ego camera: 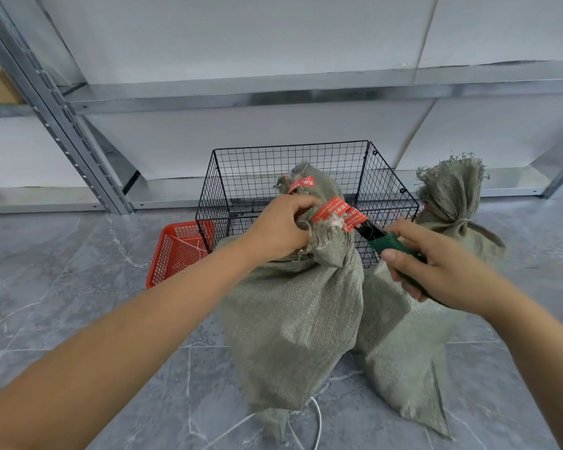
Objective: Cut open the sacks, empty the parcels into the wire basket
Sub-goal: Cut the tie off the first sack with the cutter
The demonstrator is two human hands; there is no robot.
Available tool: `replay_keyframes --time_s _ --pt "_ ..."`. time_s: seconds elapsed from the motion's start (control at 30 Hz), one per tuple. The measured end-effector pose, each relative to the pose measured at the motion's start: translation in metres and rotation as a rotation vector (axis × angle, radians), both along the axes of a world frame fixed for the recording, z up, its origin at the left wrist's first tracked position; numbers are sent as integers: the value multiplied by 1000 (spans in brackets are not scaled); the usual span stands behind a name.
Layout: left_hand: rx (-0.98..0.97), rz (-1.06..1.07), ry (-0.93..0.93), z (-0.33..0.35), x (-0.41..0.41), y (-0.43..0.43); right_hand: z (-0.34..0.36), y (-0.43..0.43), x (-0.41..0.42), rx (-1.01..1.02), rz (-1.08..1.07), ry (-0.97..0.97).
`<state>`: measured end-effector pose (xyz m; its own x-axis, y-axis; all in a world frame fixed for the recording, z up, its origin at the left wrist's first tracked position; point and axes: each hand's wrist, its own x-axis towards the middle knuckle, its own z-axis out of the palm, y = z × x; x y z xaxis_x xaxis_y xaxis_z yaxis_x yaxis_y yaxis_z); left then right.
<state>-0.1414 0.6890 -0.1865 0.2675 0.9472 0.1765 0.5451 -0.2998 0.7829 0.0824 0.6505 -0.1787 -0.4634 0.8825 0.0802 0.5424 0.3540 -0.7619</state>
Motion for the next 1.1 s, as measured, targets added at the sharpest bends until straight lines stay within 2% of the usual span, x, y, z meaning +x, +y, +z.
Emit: replay_keyframes --time_s 0.13,0.23,0.43,0.73,0.93,1.1 --pt "-27 74 91 -5 -1 16 -24 -1 -6 -34 -94 146" --pt "-11 65 63 0 2 13 -31 -3 -13 -95 -157 266" --pt "-72 -16 -77 6 9 -1 -28 0 -12 -102 -144 235" --pt "160 67 7 -5 18 7 -31 -14 -38 -284 -325 482" --pt "236 52 2 -6 20 10 -32 -20 -42 -338 -357 610" --pt "247 38 25 -4 20 8 -30 -23 -38 -342 -352 621"
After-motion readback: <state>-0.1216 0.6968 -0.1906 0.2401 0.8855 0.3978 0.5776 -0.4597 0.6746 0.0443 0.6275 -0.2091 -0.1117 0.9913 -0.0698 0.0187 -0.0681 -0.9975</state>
